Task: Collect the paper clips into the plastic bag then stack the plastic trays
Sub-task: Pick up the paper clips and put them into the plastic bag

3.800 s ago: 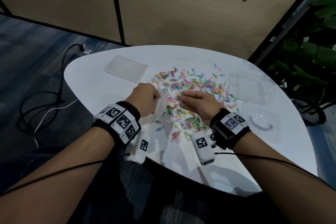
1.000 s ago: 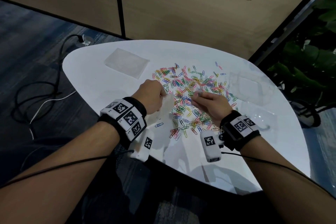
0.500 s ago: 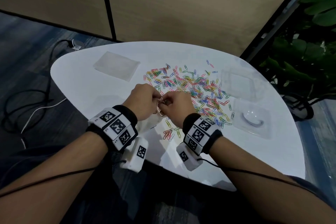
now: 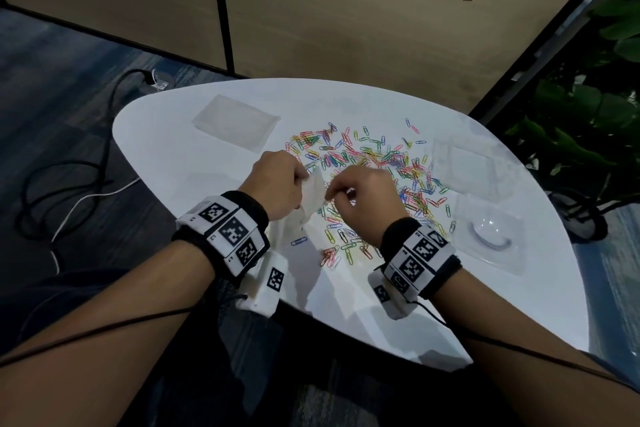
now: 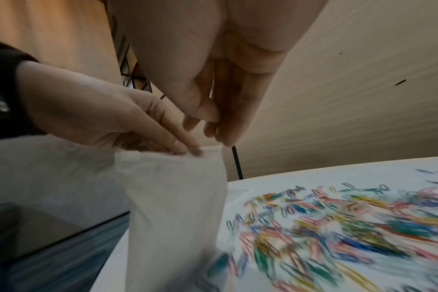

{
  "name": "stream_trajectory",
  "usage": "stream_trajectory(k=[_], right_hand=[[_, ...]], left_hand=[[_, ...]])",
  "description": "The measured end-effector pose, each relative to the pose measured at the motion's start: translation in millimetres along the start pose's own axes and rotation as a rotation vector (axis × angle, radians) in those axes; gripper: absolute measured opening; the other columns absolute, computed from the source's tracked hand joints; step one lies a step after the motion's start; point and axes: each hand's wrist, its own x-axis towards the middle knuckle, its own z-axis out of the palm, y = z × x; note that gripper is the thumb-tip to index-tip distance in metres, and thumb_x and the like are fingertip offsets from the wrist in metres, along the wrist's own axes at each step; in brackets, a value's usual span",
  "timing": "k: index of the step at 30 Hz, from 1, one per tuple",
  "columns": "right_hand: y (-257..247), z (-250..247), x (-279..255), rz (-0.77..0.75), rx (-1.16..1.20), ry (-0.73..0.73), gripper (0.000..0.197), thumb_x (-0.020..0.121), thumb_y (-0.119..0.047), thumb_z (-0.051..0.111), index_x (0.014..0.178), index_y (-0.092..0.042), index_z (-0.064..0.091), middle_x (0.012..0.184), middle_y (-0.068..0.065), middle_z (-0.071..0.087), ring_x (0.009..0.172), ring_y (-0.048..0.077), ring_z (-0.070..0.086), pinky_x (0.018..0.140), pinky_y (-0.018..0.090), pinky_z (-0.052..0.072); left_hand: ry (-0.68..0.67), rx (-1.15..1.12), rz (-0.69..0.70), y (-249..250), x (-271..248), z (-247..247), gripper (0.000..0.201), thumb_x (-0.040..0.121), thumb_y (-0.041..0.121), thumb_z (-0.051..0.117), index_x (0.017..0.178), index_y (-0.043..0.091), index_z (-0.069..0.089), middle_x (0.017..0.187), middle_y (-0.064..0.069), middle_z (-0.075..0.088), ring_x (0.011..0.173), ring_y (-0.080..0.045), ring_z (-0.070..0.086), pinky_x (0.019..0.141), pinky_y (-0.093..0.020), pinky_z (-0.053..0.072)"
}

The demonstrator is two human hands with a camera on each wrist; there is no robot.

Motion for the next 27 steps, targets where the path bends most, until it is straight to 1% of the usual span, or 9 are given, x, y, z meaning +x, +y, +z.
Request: stream_trajectory(k=[3, 7, 9, 12, 15, 18, 20, 23, 27], right_hand=[[2.2, 9.5, -23.3, -0.081, -0.176, -0.352, 0.03, 0.087, -0.003, 0.053, 0.1, -0.018, 0.076, 0.111, -0.002, 0.072, 0.093, 0.016, 0.067, 0.092, 0.034, 0.053], [20.5, 56.6, -67.6, -0.364, -0.422, -0.678, 0.043, 0.088, -0.005, 0.052, 0.131, -0.011, 0.06, 0.148, 0.008, 0.046, 0.131, 0.029, 0.048, 0.1, 0.043, 0.048], [41.0, 75.5, -84.0, -0.404, -0.55, -0.704, 0.057, 0.088, -0.006, 0.054, 0.144, -0.005, 0.043, 0.156, 0.014, 0.032, 0.141, 0.033, 0.035, 0.109, 0.049, 0.04], [68.5, 77.6, -86.4, -0.297, -0.726, -0.681, 0.071, 0.092, -0.002, 0.043, 0.154, -0.004, 0.008, 0.163, 0.014, -0.001, 0.15, 0.034, 0.007, 0.118, 0.055, 0.017], [92.2, 66.4, -69.6, -0.126, -0.856, -0.61, 0.076, 0.09, 0.003, 0.042, 0.153, -0.006, 0.003, 0.162, 0.015, -0.013, 0.149, 0.041, -0.002, 0.116, 0.06, 0.011], [107.7, 60.1, -54.7, 0.108, -0.793, -0.549, 0.065, 0.092, -0.004, 0.051, 0.149, -0.011, 0.022, 0.162, 0.015, 0.004, 0.144, 0.047, 0.017, 0.111, 0.058, 0.033], [110.1, 59.3, -48.6, 0.166, -0.699, -0.51, 0.049, 0.092, -0.004, 0.052, 0.139, -0.01, 0.039, 0.149, 0.017, 0.03, 0.126, 0.042, 0.047, 0.093, 0.048, 0.053], [107.1, 56.6, -40.8, 0.127, -0.668, -0.456, 0.025, 0.089, 0.0, 0.057, 0.113, -0.007, 0.059, 0.111, 0.013, 0.057, 0.091, 0.03, 0.063, 0.075, 0.039, 0.057], [113.1, 47.7, -31.5, 0.247, -0.543, -0.375, 0.021, 0.089, -0.001, 0.057, 0.103, -0.01, 0.071, 0.1, 0.009, 0.063, 0.088, 0.028, 0.065, 0.076, 0.034, 0.056]], left_hand=[[0.013, 0.024, 0.004, -2.0, -0.2, -5.0, 0.031, 0.096, 0.003, 0.049, 0.112, 0.006, 0.075, 0.109, -0.015, 0.075, 0.08, -0.03, 0.077, 0.091, -0.038, 0.059], [0.023, 0.043, -0.011, -4.1, 0.6, -9.9, 0.031, 0.096, 0.003, 0.05, 0.114, 0.007, 0.074, 0.124, -0.013, 0.069, 0.072, -0.029, 0.077, 0.085, -0.035, 0.061], [0.012, 0.05, -0.013, -3.9, -0.6, -9.3, 0.031, 0.096, 0.002, 0.049, 0.113, 0.005, 0.074, 0.125, -0.013, 0.07, 0.076, -0.029, 0.077, 0.087, -0.037, 0.061], [0.003, 0.053, -0.015, -1.7, -1.7, -7.9, 0.031, 0.095, 0.001, 0.05, 0.115, 0.005, 0.074, 0.119, -0.013, 0.073, 0.085, -0.03, 0.076, 0.091, -0.039, 0.06], [-0.009, 0.055, -0.021, -0.6, -0.5, -6.6, 0.03, 0.094, 0.0, 0.051, 0.11, 0.003, 0.076, 0.111, -0.013, 0.075, 0.086, -0.03, 0.076, 0.09, -0.039, 0.06], [-0.02, 0.075, -0.007, 0.2, 1.1, -3.9, 0.03, 0.092, 0.0, 0.051, 0.108, 0.004, 0.077, 0.11, -0.012, 0.075, 0.089, -0.033, 0.075, 0.089, -0.04, 0.06], [-0.027, 0.088, -0.004, -0.2, 2.3, -1.6, 0.031, 0.091, 0.001, 0.052, 0.109, 0.005, 0.077, 0.114, -0.013, 0.074, 0.095, -0.035, 0.073, 0.091, -0.04, 0.059], [-0.042, 0.1, -0.003, -0.8, 4.7, 0.4, 0.03, 0.089, -0.001, 0.051, 0.1, 0.004, 0.078, 0.103, -0.014, 0.076, 0.089, -0.034, 0.073, 0.087, -0.041, 0.06], [-0.055, 0.126, 0.001, 0.8, 4.9, 2.4, 0.03, 0.089, -0.001, 0.051, 0.099, 0.005, 0.079, 0.105, -0.013, 0.076, 0.088, -0.033, 0.073, 0.087, -0.04, 0.061]])
